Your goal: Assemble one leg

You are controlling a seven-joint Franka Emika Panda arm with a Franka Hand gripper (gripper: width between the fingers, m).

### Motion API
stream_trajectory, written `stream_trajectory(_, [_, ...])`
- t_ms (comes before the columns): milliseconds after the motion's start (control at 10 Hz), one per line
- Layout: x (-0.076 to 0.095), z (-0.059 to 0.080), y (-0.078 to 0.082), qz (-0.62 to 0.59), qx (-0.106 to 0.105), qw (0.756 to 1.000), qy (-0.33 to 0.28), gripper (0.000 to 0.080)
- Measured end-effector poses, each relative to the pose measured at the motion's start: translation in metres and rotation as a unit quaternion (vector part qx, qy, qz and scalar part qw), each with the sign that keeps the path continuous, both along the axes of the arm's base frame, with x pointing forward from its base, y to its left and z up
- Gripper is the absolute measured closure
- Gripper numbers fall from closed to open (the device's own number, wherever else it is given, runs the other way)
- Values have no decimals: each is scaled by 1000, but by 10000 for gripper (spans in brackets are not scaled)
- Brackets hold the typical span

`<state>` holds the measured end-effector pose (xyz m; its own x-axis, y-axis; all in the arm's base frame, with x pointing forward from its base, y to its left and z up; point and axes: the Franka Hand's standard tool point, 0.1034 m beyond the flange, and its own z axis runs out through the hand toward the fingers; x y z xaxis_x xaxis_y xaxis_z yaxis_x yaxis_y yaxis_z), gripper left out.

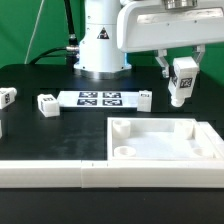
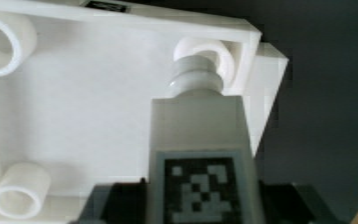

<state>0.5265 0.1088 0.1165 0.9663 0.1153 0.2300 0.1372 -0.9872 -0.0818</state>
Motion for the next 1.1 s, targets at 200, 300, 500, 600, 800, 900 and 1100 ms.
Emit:
stream_trajectory(200, [4, 1, -3, 15, -4, 1000, 0, 509])
stream_trajectory(300, [21, 4, -4, 23, -3, 1000, -9, 509])
stream_trajectory(500, [52, 4, 0, 28, 1, 1000, -11, 509])
stream_trajectory(600, [67, 4, -1, 30, 2, 999, -14, 509])
stream_trajectory(800, [84, -1, -1, 32, 3, 999, -21, 509])
stream_trajectory(900, [88, -3, -2, 35, 2, 999, -27, 509])
stream_trajectory(1100, [89, -3, -3, 32, 1, 998, -48, 509])
